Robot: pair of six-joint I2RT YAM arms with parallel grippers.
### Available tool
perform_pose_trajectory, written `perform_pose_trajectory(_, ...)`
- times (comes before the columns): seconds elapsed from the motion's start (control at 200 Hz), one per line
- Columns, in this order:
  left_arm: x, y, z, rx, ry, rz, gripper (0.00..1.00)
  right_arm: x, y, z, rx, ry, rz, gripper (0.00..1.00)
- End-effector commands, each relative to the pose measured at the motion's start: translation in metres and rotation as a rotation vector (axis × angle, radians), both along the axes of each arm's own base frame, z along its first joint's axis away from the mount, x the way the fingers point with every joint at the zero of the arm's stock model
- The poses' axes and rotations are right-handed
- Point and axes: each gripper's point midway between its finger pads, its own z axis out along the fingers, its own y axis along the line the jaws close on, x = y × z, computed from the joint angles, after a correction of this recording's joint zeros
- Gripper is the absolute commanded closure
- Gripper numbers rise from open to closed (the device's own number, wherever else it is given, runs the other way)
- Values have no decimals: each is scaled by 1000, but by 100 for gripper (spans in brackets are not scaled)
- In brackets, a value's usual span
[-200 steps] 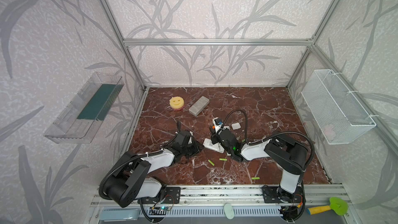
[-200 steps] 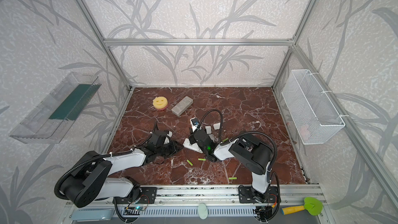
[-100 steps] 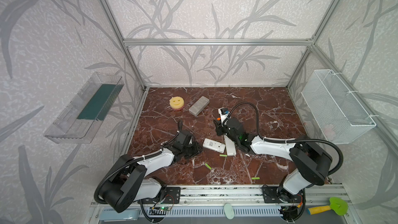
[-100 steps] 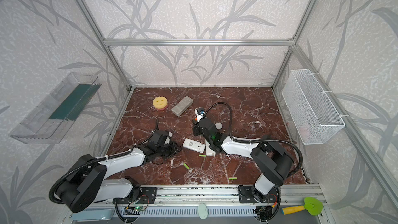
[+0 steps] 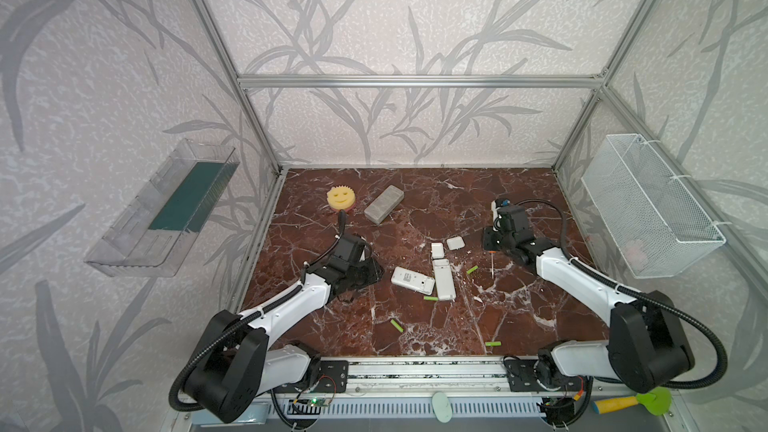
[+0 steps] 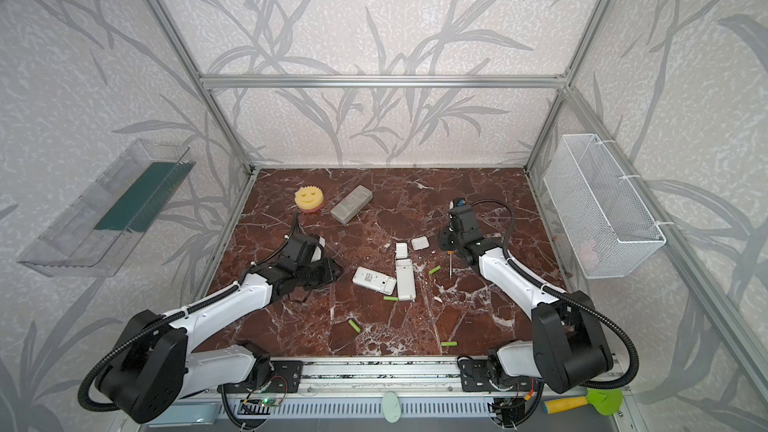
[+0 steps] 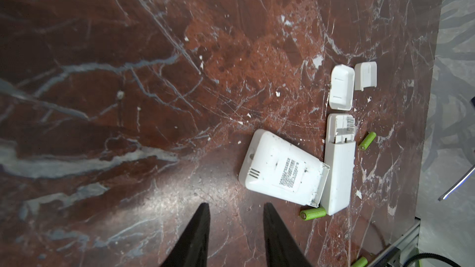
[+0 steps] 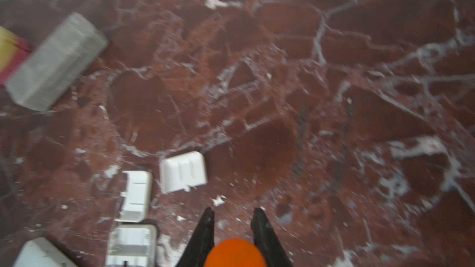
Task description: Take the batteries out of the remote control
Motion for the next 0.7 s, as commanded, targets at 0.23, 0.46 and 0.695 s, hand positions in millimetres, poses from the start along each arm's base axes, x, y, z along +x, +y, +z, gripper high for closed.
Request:
perform_pose_trajectory(0.23, 25, 37, 17, 151, -33, 14, 60, -40, -46, -75, -37, 386, -68, 91)
perform_pose_trajectory(0.46, 32, 47, 27, 162, -56, 30, 59, -40, -51, -88, -39, 463, -91, 74)
perform_pose_trajectory(0.695, 30, 55, 28, 174, -54, 47, 59, -40, -53, -90, -41, 475, -98, 57)
